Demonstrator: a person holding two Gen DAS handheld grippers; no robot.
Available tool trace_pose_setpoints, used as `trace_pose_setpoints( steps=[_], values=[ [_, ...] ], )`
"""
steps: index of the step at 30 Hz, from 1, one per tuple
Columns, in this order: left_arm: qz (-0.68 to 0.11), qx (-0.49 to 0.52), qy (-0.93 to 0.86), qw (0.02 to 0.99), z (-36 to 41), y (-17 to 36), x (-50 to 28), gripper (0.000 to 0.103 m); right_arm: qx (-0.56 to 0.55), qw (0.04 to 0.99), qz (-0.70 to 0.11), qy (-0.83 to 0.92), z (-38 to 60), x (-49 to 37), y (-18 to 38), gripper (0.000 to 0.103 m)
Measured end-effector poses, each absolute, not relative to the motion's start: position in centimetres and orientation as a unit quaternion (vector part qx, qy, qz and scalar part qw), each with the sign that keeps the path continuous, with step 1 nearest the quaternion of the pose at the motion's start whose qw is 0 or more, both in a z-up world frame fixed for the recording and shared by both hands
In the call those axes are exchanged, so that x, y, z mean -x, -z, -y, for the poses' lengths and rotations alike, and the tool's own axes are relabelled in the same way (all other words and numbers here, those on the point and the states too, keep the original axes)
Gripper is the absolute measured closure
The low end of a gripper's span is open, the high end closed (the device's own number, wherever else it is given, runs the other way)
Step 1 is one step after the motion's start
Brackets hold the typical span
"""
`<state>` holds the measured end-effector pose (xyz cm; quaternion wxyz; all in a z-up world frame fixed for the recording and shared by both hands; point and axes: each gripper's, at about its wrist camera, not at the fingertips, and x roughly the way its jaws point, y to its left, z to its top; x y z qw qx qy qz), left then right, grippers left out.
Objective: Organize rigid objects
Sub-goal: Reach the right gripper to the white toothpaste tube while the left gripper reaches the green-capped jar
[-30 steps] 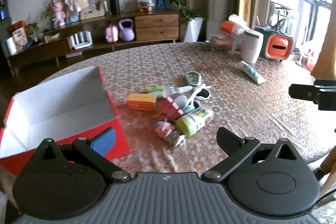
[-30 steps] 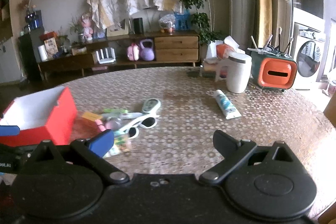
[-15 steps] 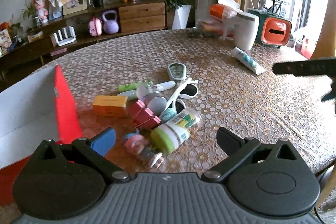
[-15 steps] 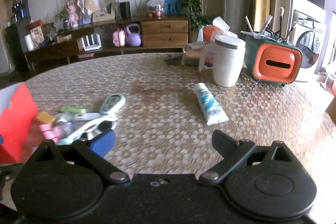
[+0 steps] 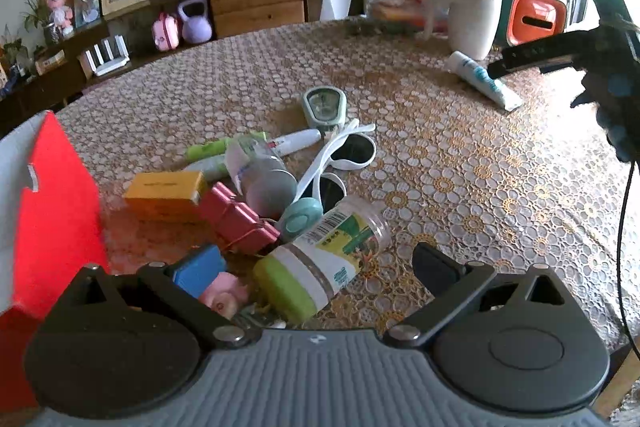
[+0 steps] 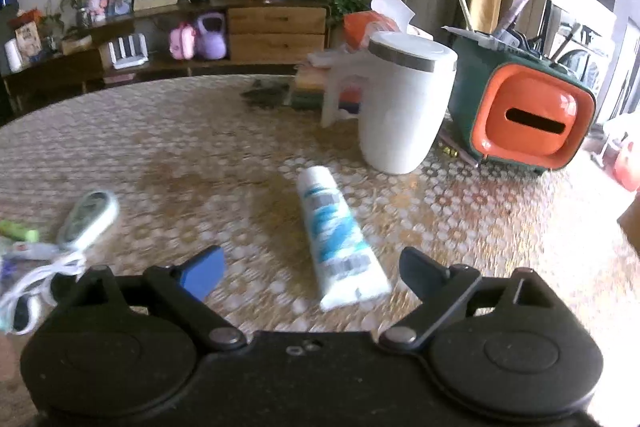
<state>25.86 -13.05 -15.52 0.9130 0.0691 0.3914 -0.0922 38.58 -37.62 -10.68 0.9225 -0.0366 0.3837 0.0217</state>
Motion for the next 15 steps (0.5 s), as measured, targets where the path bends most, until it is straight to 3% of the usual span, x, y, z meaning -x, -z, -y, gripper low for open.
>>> trace_pose_setpoints(
  steps=[15],
  values=[
    [-0.395,-0.097,0.099,0.908,13.6,17.8,-27.4,0.001,0.056,0.909,-0.412,-0.027,38.3,-44.0,14.5,0.016]
  ],
)
